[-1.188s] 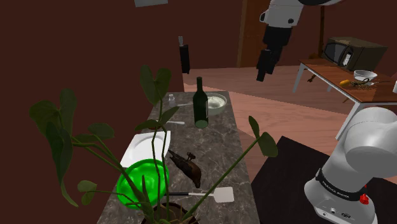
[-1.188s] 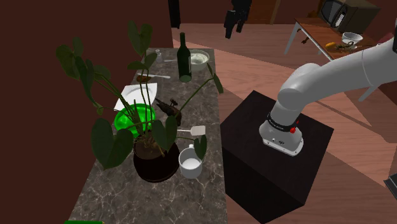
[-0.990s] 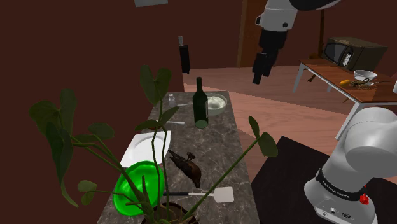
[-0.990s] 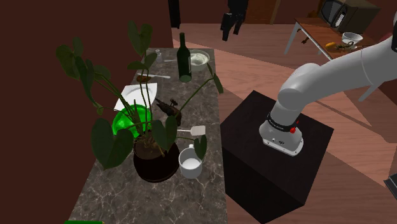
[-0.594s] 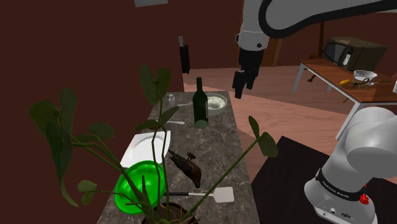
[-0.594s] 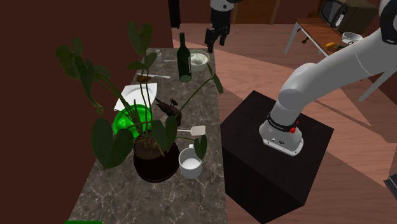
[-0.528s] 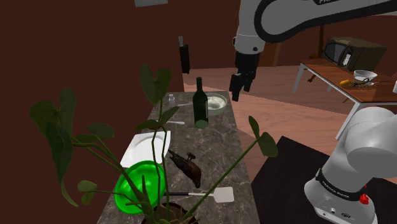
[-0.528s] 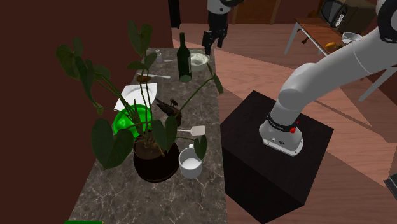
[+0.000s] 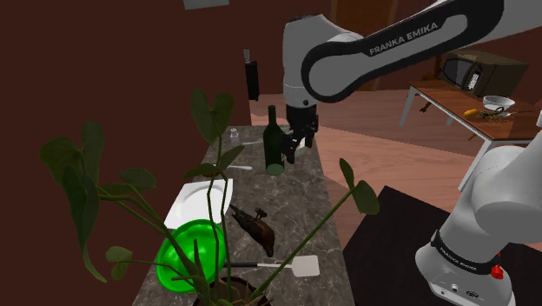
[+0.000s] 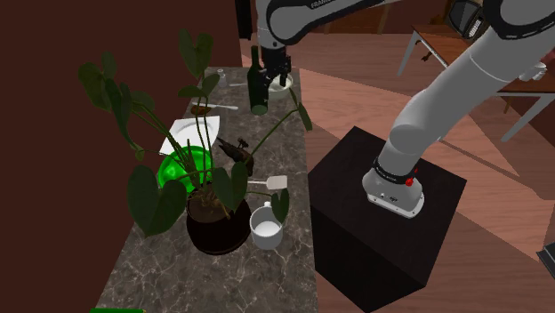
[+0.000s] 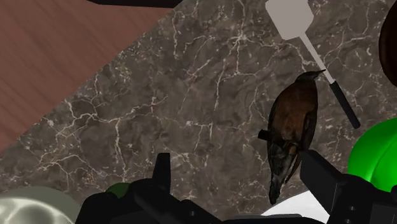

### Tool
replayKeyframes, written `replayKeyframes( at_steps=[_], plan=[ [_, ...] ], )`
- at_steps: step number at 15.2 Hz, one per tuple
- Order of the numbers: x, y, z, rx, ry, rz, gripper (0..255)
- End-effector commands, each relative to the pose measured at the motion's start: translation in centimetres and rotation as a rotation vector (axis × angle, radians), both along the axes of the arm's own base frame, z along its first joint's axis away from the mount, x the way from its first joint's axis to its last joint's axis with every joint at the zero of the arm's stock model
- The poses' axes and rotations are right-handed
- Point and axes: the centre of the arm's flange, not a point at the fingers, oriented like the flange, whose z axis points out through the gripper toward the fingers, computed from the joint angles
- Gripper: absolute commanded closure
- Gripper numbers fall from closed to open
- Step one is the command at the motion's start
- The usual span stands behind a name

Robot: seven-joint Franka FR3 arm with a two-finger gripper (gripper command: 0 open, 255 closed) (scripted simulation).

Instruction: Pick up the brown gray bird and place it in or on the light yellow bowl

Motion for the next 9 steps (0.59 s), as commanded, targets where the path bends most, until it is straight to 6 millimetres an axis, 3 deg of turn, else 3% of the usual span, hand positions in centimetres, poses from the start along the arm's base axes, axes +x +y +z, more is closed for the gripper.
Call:
replayKeyframes(
  at_steps=[1,9],
  plan=[
    [1.3,1.4,-1.9,-0.010,0.006,-0.001,0],
    [6.5,7.8,-9.4,-0.052,0.035,-0.004,0]
  ],
)
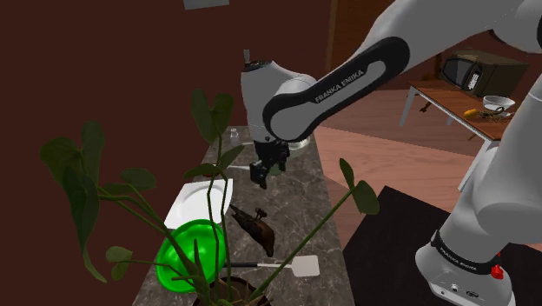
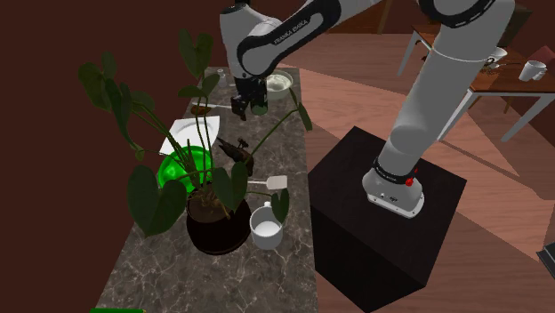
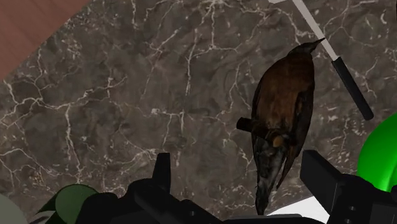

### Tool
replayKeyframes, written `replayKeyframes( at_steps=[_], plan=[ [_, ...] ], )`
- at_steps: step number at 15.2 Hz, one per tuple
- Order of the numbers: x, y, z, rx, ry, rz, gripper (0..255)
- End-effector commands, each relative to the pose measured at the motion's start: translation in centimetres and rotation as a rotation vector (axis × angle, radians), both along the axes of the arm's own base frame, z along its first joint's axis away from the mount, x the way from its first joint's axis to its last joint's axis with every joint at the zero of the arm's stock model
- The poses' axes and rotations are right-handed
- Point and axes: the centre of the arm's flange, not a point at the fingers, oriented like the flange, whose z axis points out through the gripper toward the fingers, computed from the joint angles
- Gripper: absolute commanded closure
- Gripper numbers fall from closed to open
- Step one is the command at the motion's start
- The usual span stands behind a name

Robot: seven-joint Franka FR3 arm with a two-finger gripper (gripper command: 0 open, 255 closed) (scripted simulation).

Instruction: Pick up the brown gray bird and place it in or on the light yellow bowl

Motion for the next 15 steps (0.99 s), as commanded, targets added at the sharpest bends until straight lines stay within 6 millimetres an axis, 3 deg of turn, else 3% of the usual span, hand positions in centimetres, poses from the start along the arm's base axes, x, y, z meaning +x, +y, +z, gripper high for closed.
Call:
replayKeyframes(
  at_steps=[1,12,15],
  plan=[
    [1.5,1.5,-2.2,-0.010,0.007,-0.001,0],
    [8.3,9.7,-13.2,-0.068,0.045,-0.005,0],
    [8.7,10.1,-15.1,-0.073,0.048,-0.005,0]
  ],
)
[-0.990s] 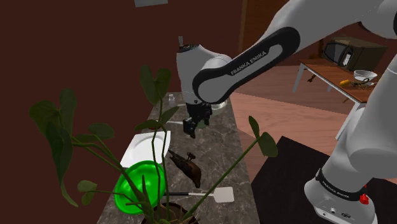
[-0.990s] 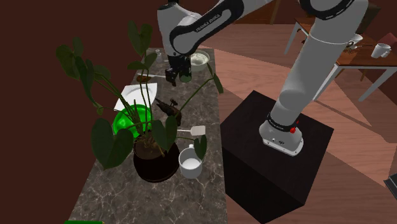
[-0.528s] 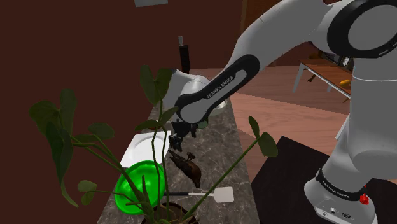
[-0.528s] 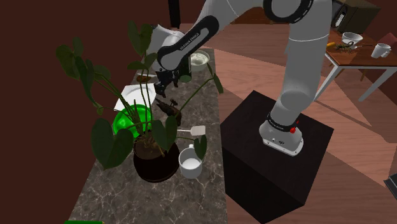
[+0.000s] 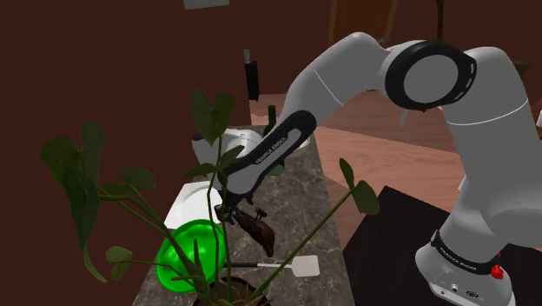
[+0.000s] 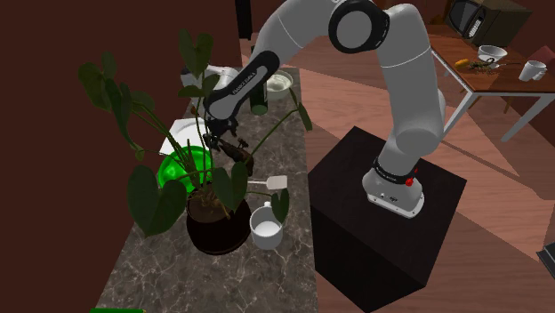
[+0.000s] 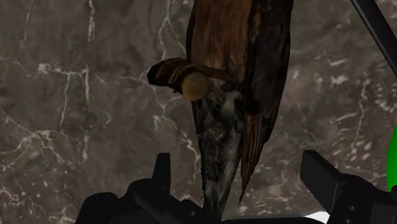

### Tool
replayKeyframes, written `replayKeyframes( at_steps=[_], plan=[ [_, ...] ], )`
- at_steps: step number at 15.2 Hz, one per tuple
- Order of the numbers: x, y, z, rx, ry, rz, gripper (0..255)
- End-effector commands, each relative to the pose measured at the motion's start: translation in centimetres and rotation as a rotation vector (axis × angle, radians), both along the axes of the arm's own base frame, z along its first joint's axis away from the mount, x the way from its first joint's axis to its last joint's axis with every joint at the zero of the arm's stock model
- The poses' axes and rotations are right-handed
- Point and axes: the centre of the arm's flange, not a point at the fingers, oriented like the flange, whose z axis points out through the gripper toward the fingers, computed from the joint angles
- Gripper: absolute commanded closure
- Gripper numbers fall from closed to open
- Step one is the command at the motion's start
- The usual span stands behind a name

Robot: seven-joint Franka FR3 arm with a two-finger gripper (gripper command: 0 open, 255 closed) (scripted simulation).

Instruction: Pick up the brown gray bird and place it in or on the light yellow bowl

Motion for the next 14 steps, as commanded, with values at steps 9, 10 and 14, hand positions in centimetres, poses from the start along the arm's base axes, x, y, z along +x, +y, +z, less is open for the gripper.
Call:
replayKeyframes(
  at_steps=[9,10,14],
  plan=[
    [0.0,-0.2,-3.6,-0.002,0.000,0.000,0],
    [0.0,-0.2,-3.6,-0.002,0.000,0.000,0],
    [0.0,-0.2,-3.6,-0.002,0.000,0.000,255]
  ],
)
